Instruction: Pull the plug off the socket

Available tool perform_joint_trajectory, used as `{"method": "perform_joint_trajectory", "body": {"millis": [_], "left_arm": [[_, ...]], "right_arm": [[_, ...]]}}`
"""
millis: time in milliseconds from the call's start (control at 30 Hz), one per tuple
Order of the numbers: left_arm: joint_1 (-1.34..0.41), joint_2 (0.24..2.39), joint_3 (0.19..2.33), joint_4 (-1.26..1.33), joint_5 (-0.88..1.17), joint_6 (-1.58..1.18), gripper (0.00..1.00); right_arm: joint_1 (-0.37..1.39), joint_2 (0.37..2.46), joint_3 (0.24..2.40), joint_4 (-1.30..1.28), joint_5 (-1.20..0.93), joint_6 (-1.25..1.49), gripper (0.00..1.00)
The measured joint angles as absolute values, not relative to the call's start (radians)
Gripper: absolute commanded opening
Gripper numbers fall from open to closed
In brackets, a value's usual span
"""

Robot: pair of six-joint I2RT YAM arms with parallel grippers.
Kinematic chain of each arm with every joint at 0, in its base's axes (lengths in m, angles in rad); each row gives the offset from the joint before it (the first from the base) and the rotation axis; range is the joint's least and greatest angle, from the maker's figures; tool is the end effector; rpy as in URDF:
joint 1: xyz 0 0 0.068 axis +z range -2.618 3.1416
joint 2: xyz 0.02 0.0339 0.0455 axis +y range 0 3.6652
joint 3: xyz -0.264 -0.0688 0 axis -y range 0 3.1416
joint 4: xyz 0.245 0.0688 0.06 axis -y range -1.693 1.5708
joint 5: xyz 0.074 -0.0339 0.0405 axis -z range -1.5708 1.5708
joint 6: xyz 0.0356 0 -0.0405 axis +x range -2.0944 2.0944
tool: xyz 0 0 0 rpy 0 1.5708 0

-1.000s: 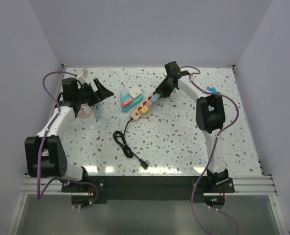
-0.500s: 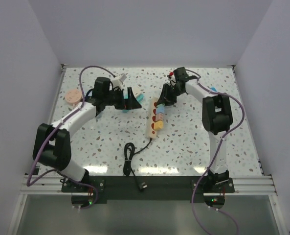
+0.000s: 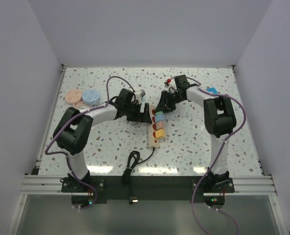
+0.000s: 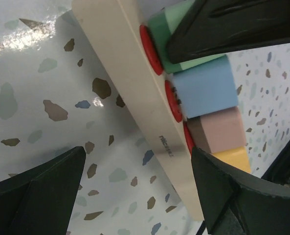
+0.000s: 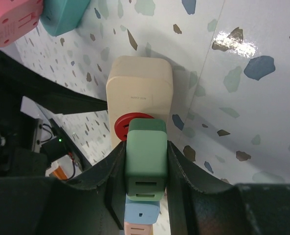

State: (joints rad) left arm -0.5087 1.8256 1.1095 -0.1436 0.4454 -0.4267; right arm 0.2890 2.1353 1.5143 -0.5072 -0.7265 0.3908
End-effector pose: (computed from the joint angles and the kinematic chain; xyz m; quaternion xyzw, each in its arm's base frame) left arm 0.3244 -0.1985 0.1730 0.1143 0.9104 -0.3379 0.2097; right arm 0.4136 0.1476 0.1519 -0.0315 0.9147 0.3952 0.0779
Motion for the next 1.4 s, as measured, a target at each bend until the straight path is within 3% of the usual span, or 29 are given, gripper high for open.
{"method": "perform_joint_trajectory", "body": {"millis": [267,400,533,667,800,833,1167,1400], "left_arm": [[-0.513,1.889,1.111,-0.051,0.43,-0.471,0.94],[-0.516,1.903,1.096,0.02,0.434,-0.508,0.81],[-0.529,1.93,1.091,0.073,0.459,-0.543,0.56],[-0.545,1.938,1.085,0.118,0.477,-0.588,0.38],[-0.543,1.944,1.082,0.139,0.478,-0.631,0.04],[-0.543,1.945,1.082,0.138,0.476,-0.635,0.0],[-0.543,1.952,1.068,0.17,0.453,-0.675,0.0],[-0.545,1.955,1.01,0.308,0.465,-0.715,0.0]], "right_arm": [[0.293,2.119,1.494,-0.493,-0.717,0.392,0.0],[0.304,2.099,1.473,-0.491,-0.698,0.397,0.0],[0.313,2.086,1.45,-0.479,-0.698,0.408,0.0],[0.313,2.083,1.447,-0.476,-0.698,0.421,0.0],[0.308,2.08,1.44,-0.474,-0.695,0.443,0.0],[0.308,2.08,1.441,-0.477,-0.693,0.444,0.0],[0.309,2.069,1.494,-0.583,-0.599,0.421,0.0],[0.259,2.065,1.49,-0.62,-0.654,0.416,0.0]]}}
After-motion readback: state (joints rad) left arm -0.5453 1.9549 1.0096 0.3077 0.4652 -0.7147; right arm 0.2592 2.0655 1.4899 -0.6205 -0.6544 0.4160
